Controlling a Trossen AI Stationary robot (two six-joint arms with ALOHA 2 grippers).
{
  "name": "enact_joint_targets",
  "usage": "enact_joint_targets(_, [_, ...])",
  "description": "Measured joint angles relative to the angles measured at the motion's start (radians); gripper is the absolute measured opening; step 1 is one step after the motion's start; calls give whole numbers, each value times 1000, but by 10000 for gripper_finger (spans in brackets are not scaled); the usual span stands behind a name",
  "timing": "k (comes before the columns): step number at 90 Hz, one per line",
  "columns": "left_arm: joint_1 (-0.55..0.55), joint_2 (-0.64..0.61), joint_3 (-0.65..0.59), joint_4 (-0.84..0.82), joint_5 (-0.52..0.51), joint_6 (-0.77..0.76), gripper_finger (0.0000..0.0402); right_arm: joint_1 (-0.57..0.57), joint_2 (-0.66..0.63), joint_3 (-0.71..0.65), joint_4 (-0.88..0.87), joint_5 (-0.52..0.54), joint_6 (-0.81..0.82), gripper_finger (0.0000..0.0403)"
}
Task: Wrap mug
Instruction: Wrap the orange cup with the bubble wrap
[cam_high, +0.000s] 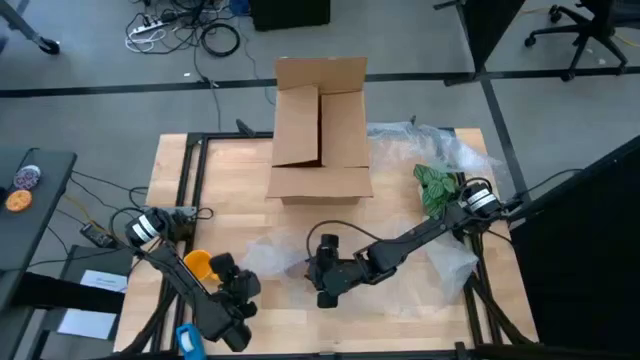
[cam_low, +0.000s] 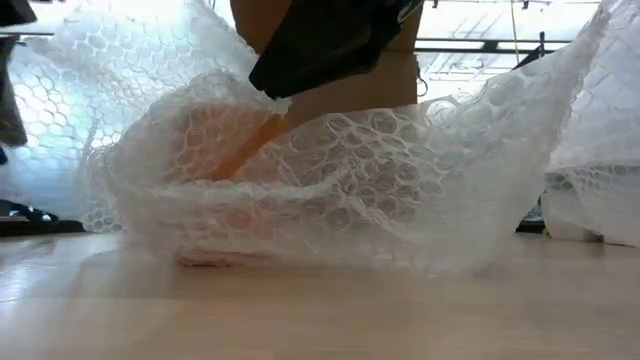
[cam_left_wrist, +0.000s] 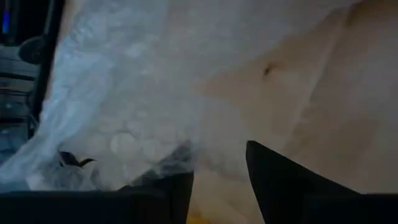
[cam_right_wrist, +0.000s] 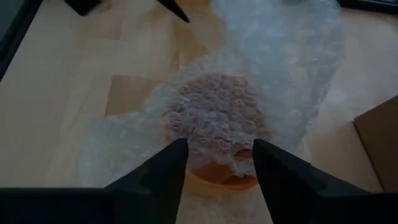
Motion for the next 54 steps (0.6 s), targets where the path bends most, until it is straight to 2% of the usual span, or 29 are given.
enact_joint_targets(12, [1,0,-17,-13,2,18,33,1,0,0,0,-4,0,162])
enact_joint_targets(17, [1,0,-9,-66,24,25,12,1,0,0,0,-4,-6,162])
enact_joint_targets(23, [-3,0,9,-150,57,49,6,2,0,0,0,-5,-16,162])
enact_joint_targets(31, [-6,-28,18,-132,79,143,1,6,0,0,0,-6,-18,162])
enact_joint_targets(54, [3,-109,56,-143,9,200,0,37,-6,2,9,-26,-45,162])
